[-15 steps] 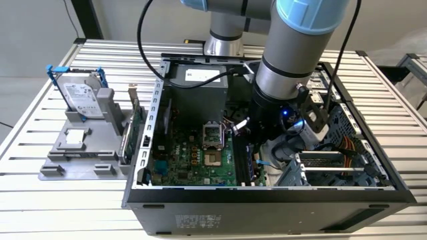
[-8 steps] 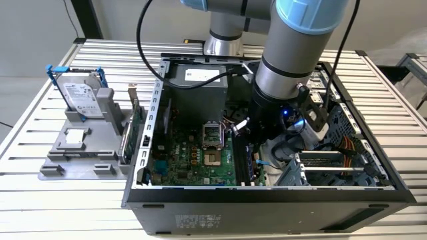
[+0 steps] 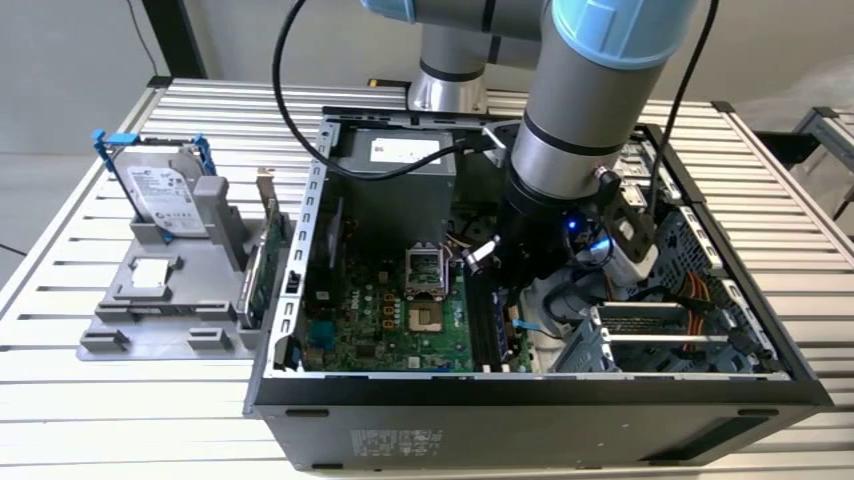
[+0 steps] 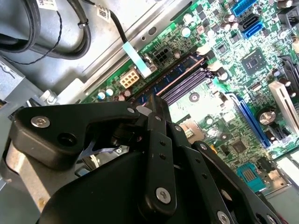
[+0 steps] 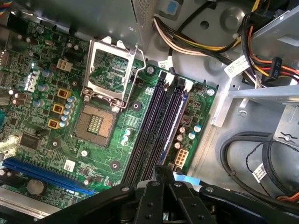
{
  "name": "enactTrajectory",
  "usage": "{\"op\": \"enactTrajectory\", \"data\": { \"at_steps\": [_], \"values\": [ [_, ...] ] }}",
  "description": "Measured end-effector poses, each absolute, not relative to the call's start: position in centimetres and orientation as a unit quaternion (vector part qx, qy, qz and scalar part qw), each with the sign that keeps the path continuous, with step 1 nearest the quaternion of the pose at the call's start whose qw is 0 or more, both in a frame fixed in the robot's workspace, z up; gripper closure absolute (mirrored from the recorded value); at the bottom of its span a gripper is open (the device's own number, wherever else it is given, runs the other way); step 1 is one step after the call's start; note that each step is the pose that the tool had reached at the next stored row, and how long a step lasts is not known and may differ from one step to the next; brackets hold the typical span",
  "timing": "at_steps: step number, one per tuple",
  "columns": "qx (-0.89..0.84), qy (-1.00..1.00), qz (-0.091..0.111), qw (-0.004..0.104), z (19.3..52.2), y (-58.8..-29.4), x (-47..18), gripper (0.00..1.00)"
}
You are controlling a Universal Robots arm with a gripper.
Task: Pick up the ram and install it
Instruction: 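Press down the ram until it locks into place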
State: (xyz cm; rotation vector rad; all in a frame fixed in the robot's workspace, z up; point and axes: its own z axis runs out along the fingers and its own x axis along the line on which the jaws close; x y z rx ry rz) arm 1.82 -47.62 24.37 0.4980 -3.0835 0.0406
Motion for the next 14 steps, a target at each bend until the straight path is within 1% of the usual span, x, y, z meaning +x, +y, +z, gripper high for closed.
{"op": "enactTrajectory", "data": {
  "at_steps": [14],
  "values": [
    [0.17,-0.985,0.013,0.01,24.26,-47.57,1.82,1.0]
  ]
}}
